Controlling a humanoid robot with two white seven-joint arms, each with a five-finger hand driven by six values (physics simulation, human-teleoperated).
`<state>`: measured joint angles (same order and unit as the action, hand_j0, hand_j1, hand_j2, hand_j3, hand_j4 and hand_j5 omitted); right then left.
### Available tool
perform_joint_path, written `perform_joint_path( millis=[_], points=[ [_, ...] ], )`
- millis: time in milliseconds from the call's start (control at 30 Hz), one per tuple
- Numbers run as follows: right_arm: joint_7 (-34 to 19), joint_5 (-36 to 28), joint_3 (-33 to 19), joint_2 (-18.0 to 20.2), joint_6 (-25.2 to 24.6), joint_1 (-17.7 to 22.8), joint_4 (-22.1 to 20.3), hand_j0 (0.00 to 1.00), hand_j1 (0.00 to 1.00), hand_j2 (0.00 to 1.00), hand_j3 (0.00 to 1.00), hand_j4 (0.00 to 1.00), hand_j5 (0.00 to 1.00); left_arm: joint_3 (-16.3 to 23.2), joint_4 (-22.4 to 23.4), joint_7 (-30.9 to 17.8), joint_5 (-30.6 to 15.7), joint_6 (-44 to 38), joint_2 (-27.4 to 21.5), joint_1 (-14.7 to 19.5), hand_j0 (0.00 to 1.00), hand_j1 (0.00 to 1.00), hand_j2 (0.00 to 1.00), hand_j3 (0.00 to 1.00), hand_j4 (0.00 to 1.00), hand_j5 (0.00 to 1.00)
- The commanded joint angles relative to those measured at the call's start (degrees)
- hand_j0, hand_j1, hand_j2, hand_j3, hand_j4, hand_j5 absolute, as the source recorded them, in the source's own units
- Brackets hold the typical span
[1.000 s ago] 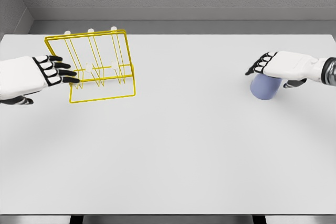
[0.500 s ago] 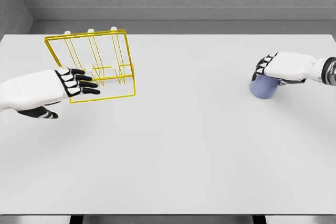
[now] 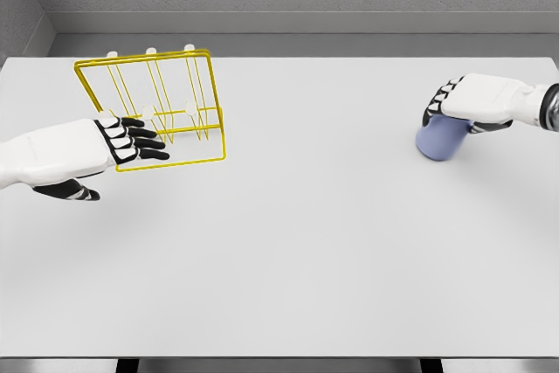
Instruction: Place the cup on the cup holder with both arms
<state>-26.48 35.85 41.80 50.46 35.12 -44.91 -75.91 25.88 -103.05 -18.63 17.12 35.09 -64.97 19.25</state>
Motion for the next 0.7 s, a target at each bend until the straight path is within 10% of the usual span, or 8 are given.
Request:
perform_joint_path(
  millis=[0,667],
  points=[
    [0.02,-0.34,-0.14,0.52,-0.12,-0.09,-1.17,0.67,0.67,0.67,0.67,0.67,0.67,0.05,0.05,-0.01,-0.33,-0.09,-0.07,0.0,1.0,1.0,1.0,1.0,1.0,1.0],
    [0.11,-1.4,-0.67,3.07,-0.12,-0.62,-11.89,0.57,0.57,0.57,0.57,0.57,0.57,0.05,0.05,-0.89,0.02,-0.09,0.29,0.0,1.0,1.0,1.0,1.0,1.0,1.0]
  ],
)
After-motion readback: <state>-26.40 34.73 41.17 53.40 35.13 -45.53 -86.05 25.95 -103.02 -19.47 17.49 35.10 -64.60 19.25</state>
